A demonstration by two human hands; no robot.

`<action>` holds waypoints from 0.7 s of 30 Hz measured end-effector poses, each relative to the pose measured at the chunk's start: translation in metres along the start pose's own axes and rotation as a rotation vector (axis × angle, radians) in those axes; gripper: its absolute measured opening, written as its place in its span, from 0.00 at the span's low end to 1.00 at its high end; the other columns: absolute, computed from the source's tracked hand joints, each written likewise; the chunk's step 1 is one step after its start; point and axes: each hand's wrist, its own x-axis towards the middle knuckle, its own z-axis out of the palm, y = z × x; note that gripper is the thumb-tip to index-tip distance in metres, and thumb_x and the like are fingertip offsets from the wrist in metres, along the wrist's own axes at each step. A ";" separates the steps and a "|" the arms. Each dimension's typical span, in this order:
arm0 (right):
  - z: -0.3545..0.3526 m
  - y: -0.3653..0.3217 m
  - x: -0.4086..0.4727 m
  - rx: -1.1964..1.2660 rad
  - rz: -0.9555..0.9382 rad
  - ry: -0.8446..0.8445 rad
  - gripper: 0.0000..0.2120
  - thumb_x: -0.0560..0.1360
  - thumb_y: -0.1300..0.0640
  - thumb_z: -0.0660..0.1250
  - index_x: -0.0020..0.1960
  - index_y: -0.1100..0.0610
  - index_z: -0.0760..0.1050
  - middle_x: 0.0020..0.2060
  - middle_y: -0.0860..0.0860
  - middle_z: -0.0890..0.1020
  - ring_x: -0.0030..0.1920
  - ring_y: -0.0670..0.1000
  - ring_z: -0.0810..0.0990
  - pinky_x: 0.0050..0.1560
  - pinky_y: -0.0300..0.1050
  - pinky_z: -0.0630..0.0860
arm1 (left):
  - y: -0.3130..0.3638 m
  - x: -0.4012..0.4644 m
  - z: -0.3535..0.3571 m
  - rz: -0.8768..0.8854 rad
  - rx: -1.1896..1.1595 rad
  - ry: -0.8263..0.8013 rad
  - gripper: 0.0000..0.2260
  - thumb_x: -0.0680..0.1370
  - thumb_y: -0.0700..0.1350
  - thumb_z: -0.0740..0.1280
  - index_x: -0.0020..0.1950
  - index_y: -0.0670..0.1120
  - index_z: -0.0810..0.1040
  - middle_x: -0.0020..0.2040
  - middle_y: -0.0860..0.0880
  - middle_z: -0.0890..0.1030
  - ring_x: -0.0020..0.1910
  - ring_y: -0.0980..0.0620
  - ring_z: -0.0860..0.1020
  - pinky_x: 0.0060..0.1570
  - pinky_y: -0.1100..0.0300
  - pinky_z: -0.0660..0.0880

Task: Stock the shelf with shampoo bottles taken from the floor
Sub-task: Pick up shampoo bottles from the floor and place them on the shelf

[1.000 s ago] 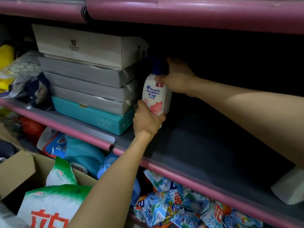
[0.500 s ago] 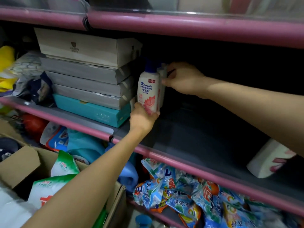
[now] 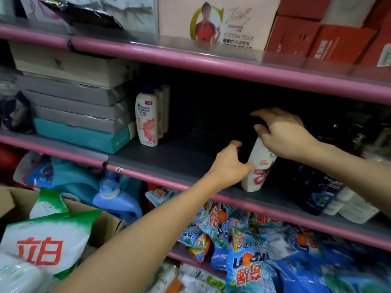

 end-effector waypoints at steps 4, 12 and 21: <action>0.007 0.021 -0.002 0.073 0.162 0.039 0.25 0.78 0.48 0.61 0.73 0.52 0.63 0.68 0.61 0.68 0.68 0.64 0.65 0.67 0.55 0.64 | 0.008 0.007 0.021 -0.030 -0.019 -0.044 0.26 0.73 0.44 0.71 0.67 0.43 0.66 0.61 0.44 0.77 0.58 0.46 0.77 0.55 0.50 0.77; 0.001 0.036 -0.016 0.484 0.235 0.121 0.31 0.63 0.44 0.77 0.62 0.53 0.73 0.58 0.55 0.77 0.57 0.54 0.76 0.53 0.42 0.71 | 0.012 0.015 0.041 -0.039 -0.043 0.035 0.25 0.69 0.49 0.76 0.61 0.44 0.73 0.55 0.46 0.81 0.54 0.47 0.79 0.54 0.50 0.77; -0.034 0.002 -0.077 0.644 -0.009 0.043 0.20 0.64 0.51 0.78 0.54 0.48 0.76 0.47 0.41 0.80 0.46 0.40 0.81 0.47 0.34 0.77 | -0.007 -0.043 0.013 0.099 -0.249 0.076 0.22 0.65 0.48 0.78 0.57 0.56 0.78 0.47 0.55 0.84 0.45 0.59 0.82 0.47 0.60 0.80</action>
